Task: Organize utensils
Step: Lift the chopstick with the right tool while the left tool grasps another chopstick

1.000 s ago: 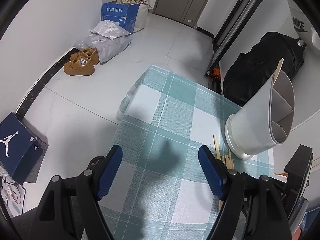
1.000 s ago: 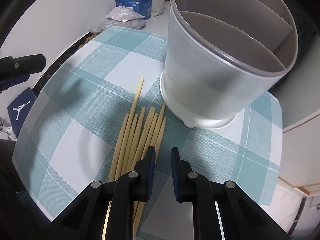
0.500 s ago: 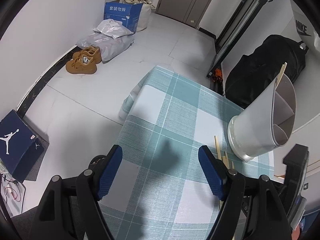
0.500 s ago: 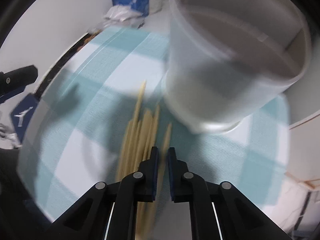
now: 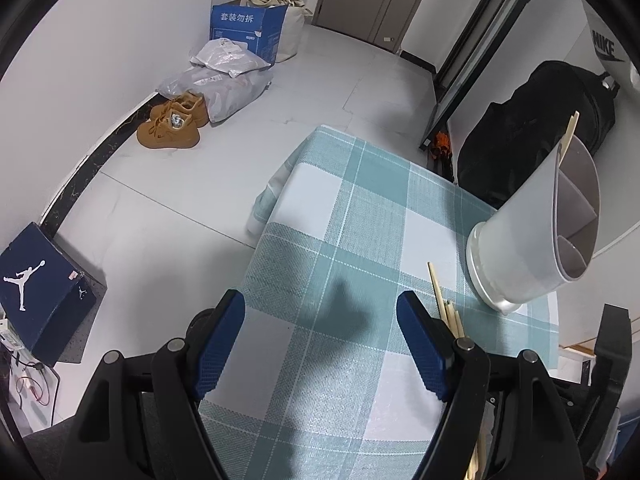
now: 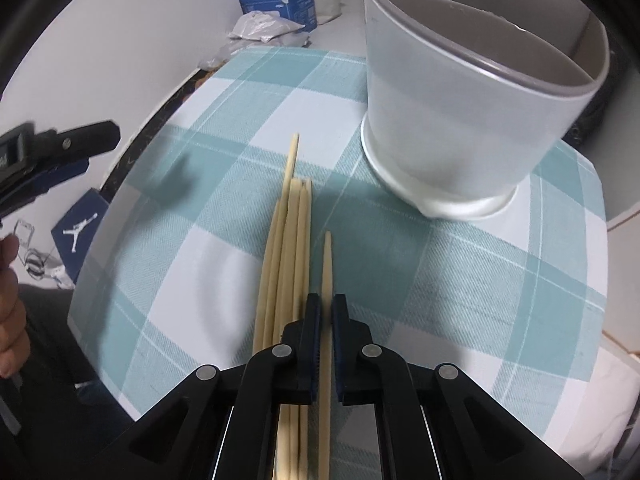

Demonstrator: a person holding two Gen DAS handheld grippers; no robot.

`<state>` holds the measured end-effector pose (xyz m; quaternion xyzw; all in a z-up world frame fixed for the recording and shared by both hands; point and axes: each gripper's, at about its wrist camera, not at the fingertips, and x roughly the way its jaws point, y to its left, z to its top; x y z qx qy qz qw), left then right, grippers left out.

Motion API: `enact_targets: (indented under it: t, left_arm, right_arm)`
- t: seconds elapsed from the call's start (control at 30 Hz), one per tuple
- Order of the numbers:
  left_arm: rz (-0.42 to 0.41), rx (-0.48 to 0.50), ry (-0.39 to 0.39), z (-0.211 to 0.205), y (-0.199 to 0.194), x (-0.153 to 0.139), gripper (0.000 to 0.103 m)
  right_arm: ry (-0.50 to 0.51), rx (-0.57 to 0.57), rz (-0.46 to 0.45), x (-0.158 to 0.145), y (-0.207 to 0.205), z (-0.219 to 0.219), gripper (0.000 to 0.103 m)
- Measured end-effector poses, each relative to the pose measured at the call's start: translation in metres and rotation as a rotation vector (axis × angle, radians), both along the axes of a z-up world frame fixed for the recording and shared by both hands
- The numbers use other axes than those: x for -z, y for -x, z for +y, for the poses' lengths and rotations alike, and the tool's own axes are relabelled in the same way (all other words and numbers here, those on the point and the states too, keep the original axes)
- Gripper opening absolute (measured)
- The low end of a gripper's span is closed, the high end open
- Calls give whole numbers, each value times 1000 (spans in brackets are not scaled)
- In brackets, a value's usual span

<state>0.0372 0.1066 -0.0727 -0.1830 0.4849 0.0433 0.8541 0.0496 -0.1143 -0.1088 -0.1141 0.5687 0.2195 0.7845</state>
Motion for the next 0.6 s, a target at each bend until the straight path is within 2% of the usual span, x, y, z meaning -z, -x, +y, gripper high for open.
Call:
enact_targets:
  t: [0.13, 0.33, 0.5, 0.6]
  left_arm:
    - [11, -5, -7, 1, 0, 2, 75]
    - [26, -3, -20, 1, 1, 5, 75]
    - [50, 12, -25, -2, 1, 11, 75]
    - [82, 20, -22, -6, 1, 17, 75]
  right_arm:
    - [34, -14, -13, -3, 3, -1, 5]
    - [49, -20, -37, 0, -16, 15, 8]
    - [26, -30, -57, 0, -24, 21, 8]
    - [-11, -15, -62, 0, -26, 15, 4]
